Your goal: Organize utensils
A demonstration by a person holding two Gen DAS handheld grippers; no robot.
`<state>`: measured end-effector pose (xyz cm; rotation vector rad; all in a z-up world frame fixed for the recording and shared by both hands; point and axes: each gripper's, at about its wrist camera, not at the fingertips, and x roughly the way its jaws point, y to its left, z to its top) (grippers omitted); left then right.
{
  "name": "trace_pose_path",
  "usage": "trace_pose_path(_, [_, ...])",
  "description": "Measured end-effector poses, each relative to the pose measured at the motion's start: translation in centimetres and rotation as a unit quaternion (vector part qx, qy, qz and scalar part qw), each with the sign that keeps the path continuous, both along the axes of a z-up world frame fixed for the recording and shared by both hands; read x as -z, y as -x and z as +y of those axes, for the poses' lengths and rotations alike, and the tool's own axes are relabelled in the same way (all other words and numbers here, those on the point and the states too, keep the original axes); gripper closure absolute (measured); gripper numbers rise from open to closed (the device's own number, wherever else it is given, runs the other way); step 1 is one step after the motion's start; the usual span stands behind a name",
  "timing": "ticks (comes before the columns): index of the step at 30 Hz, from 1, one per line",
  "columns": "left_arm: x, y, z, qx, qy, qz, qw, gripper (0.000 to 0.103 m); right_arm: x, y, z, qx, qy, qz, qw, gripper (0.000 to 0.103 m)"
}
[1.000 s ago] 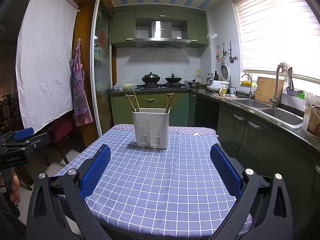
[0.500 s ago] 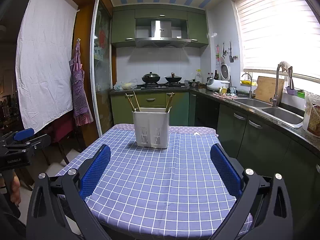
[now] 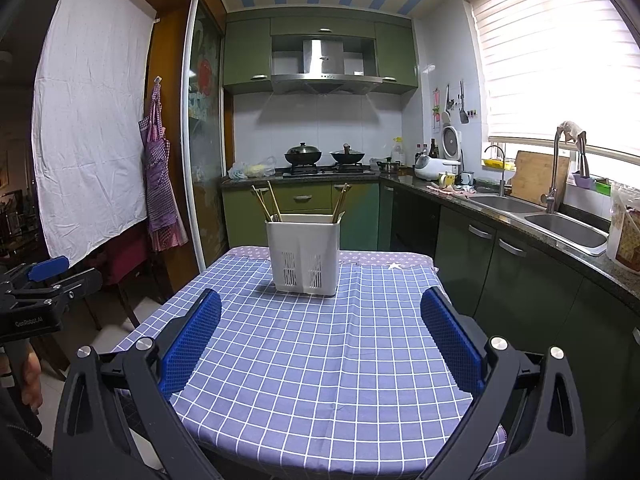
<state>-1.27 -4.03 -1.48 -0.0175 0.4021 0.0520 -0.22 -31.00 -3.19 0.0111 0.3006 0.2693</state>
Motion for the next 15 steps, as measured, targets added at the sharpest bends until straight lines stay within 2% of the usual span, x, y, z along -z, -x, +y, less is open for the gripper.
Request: trace_pose_path(15, [-0.23,0.37,-0.94,-0.003,-0.013,-0.009,0.9999,0.007,0.34,-0.39,0.09,-0.001,0.003,0.004,1.0,0.005])
